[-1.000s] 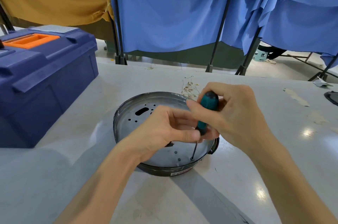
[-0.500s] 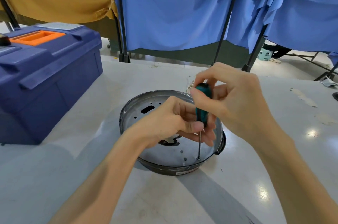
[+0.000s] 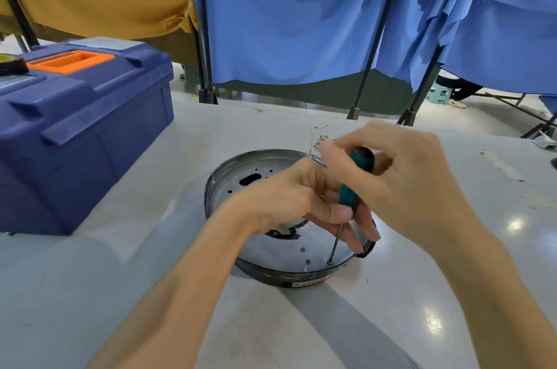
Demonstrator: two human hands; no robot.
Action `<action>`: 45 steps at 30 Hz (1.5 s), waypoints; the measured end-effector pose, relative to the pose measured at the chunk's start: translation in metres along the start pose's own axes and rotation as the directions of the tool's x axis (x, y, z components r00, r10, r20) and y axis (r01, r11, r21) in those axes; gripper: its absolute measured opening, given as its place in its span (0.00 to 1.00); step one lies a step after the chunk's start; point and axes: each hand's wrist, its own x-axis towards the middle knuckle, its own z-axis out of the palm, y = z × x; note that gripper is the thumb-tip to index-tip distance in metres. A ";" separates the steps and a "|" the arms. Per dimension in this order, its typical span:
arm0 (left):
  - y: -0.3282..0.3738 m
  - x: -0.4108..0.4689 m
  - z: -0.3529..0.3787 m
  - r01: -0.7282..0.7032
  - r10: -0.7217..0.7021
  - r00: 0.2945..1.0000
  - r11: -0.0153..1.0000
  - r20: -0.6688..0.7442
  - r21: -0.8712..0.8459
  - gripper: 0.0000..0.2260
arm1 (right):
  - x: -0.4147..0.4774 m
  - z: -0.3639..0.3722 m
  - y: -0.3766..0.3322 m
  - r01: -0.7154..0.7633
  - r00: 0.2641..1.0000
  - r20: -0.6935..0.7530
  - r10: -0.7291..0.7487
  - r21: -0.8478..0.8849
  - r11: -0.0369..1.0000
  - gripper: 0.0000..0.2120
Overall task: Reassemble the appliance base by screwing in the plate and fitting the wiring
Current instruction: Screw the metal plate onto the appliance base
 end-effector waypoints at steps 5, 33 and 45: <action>-0.006 -0.003 0.005 -0.028 0.026 0.996 0.999 -0.086 -0.025 0.15 | -0.003 -0.001 0.007 0.143 0.987 -0.068 -0.144 -0.018 0.989 0.11; -0.044 -0.006 -0.013 0.358 -0.131 0.920 0.662 -0.369 0.658 0.18 | 0.002 0.002 0.019 0.138 0.988 0.073 -0.134 -0.061 0.989 0.13; -0.038 0.008 -0.018 0.390 -0.237 0.917 0.693 -0.320 0.607 0.25 | -0.002 -0.004 0.021 0.102 0.993 0.061 -0.099 -0.062 0.993 0.12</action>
